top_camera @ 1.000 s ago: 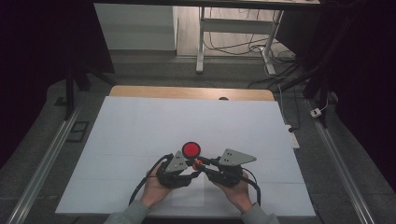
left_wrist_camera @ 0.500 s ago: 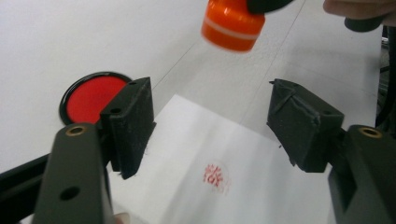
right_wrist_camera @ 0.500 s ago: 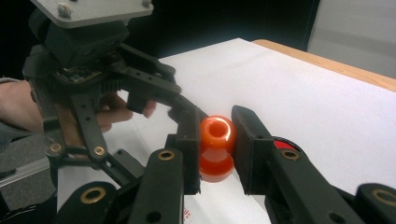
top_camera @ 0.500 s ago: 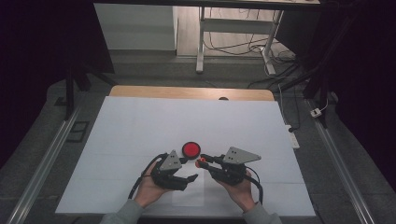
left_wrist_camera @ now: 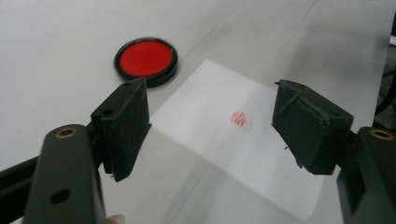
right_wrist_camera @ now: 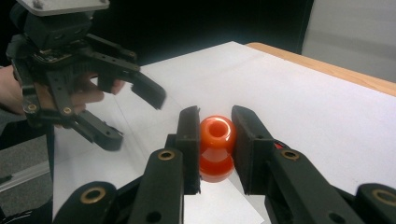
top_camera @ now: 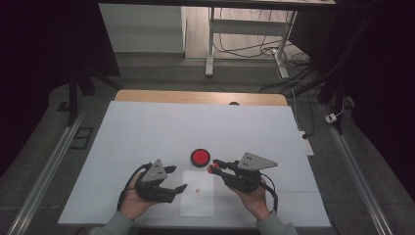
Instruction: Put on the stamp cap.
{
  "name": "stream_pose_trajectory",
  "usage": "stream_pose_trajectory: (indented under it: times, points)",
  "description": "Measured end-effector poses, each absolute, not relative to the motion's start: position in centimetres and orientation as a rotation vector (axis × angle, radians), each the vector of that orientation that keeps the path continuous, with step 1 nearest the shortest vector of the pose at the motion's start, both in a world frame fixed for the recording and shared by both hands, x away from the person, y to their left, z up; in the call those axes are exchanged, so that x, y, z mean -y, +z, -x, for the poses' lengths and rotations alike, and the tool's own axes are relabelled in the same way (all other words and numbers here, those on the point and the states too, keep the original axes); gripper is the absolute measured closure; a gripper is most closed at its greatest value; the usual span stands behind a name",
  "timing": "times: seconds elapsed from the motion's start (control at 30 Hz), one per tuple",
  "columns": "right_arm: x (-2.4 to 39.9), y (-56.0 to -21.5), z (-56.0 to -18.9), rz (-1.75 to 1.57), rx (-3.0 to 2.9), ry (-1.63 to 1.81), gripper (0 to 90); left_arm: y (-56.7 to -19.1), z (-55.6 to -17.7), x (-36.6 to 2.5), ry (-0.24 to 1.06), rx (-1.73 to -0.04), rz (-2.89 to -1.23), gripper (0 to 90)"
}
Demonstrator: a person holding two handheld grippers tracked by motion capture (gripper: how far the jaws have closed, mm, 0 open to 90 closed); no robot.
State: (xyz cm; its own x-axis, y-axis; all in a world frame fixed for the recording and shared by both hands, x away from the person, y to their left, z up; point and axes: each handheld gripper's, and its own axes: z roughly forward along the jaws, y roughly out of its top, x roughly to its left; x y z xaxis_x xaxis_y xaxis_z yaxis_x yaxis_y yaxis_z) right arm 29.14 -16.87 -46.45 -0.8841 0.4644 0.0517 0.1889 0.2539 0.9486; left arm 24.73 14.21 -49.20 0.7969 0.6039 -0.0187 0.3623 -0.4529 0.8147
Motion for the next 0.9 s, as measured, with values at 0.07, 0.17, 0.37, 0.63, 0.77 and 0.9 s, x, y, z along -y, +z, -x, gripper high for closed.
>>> stream_pose_trajectory:
  times: [0.07,0.17,0.37,0.63,0.77,0.9]
  points:
    - [17.0,-46.4,-29.2,-0.611,-2.285,1.673,73.6,-49.3,-24.4,-15.3,0.346,-0.729,-2.088,27.0]
    - [17.1,-46.4,-29.2,-0.615,-2.283,1.67,73.6,-49.4,-23.8,-16.9,0.355,-0.75,-2.083,26.9]
    - [17.3,-46.3,-29.3,-0.621,-2.274,1.671,73.6,-49.5,-22.9,-19.6,0.38,-0.798,-2.042,26.8]
    - [17.8,-46.1,-29.6,-0.631,-2.262,1.661,73.6,-50.1,-22.8,-21.9,0.412,-0.851,-2.027,26.9]
    - [17.9,-46.1,-29.6,-0.633,-2.257,1.659,73.6,-50.4,-22.8,-22.2,0.409,-0.862,-2.029,27.0]
    - [17.9,-46.0,-29.6,-0.631,-2.257,1.656,73.6,-50.5,-22.7,-22.1,0.404,-0.861,-2.033,27.1]
